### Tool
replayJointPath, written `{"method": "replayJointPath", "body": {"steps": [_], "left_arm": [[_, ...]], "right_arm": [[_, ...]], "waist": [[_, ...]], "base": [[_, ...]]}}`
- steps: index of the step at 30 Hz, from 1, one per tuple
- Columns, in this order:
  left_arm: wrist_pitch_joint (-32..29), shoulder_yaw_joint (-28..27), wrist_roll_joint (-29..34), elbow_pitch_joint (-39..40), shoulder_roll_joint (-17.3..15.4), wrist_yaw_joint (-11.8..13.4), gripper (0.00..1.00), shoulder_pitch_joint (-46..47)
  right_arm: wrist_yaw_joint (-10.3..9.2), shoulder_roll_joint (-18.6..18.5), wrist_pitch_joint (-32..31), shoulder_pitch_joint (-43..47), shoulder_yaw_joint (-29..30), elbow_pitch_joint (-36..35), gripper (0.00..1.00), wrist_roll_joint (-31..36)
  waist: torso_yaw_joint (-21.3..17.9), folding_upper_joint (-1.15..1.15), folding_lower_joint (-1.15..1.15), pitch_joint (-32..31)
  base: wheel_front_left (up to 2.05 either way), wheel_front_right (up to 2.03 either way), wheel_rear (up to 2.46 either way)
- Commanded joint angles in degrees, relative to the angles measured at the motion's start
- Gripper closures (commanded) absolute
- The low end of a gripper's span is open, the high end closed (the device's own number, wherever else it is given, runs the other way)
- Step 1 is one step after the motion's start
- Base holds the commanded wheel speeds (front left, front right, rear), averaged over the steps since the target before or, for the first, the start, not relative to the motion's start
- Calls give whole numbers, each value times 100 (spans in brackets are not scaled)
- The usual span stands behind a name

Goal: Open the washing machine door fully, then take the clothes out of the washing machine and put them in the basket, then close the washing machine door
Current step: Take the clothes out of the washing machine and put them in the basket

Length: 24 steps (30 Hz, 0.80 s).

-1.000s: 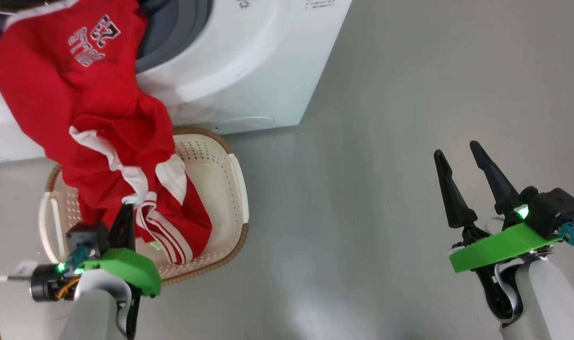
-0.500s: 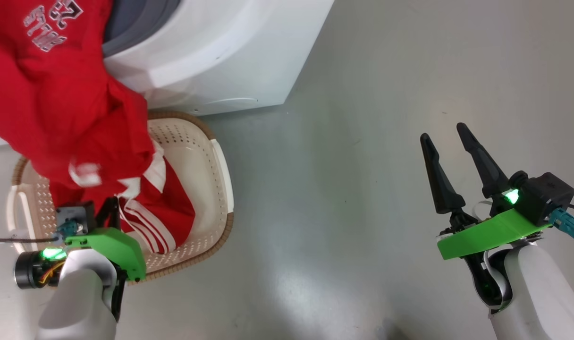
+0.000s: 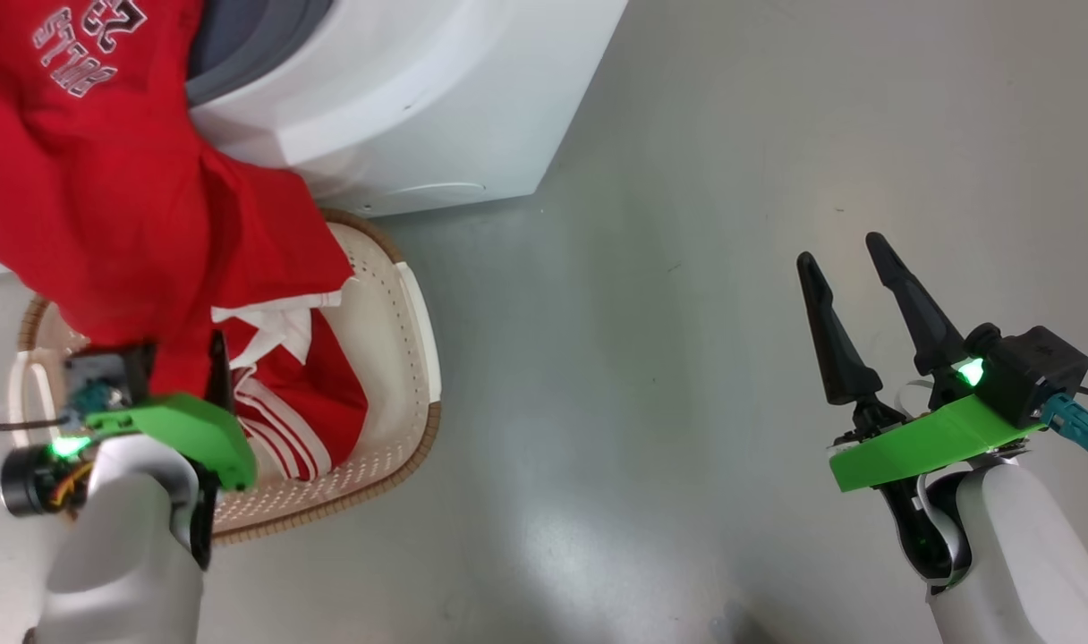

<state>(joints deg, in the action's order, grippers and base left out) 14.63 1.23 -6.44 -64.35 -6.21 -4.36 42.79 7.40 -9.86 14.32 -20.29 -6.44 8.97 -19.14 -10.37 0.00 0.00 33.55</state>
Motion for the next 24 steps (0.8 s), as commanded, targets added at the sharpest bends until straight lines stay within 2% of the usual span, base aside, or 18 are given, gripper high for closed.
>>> {"method": "replayJointPath", "body": {"steps": [1,10,19,24], "left_arm": [[37,-220,-110,269,-192,-66,0,-118],[37,-630,-338,1587,-33,-174,0,-580],[37,-906,-290,2742,125,-243,0,-1040],[37,-1020,-193,3713,237,-268,0,-1525]], "right_arm": [[9,-38,68,70,-79,-104,0,108],[9,-113,68,155,-39,-97,0,123],[9,-181,68,217,2,-98,0,130],[9,-224,68,293,25,-97,0,125]], "waist": [[52,0,0,-59],[236,0,0,-221],[379,0,0,-364],[441,0,0,-476]], "base": [[0,0,0],[0,0,0],[0,0,0],[0,0,0]]}}
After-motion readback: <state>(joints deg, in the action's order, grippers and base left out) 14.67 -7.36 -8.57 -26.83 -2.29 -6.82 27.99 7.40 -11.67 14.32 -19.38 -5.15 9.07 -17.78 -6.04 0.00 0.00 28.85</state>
